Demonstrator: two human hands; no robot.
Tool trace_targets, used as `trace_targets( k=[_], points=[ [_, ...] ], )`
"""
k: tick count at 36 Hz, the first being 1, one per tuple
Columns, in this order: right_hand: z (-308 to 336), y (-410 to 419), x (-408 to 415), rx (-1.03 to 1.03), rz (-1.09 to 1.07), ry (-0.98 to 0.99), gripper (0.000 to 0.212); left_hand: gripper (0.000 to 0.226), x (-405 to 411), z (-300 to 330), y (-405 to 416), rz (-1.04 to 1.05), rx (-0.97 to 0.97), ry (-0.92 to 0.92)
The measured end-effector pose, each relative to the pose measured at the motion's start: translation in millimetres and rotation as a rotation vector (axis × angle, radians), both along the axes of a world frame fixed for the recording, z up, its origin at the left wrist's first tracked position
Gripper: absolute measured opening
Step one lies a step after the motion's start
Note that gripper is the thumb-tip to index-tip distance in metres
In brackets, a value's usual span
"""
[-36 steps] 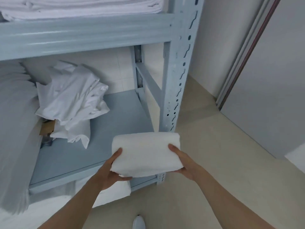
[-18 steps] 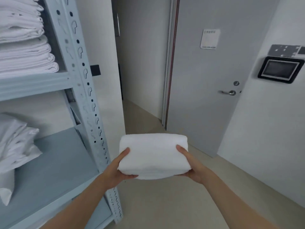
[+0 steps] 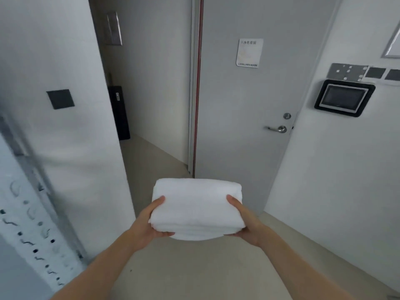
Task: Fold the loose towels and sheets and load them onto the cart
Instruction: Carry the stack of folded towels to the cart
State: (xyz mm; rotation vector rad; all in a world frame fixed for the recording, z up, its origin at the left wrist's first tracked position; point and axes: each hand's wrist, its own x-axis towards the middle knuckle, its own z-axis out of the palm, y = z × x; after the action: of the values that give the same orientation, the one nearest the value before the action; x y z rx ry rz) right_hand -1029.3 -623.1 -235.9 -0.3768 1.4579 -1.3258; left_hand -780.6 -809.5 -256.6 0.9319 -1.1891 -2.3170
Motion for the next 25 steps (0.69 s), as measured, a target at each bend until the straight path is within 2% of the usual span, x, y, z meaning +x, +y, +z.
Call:
trace_targets(
  k=[7, 12, 15, 20, 25],
  points=[
    [26, -78, -97, -0.076, 0.022, 0.010, 0.069, 0.064, -96, 21, -90, -0.048, -0.006, 0.052],
    [44, -122, -162, -0.123, 0.015, 0.008, 0.068, 0.055, -159, 42, -137, -0.090, -0.008, 0.091],
    [50, -148, -198, -0.141, 0.022, -0.009, 0.070, 0.063, -197, 53, -163, -0.060, -0.001, 0.074],
    [46, -195, -267, -0.173, 0.059, -0.036, 0.068, 0.048, -261, 58, -203, -0.017, 0.000, 0.074],
    [41, -252, -341, -0.195, 0.162, -0.014, 0.066, 0.061, -322, 58, -246, 0.072, -0.032, 0.039]
  ],
)
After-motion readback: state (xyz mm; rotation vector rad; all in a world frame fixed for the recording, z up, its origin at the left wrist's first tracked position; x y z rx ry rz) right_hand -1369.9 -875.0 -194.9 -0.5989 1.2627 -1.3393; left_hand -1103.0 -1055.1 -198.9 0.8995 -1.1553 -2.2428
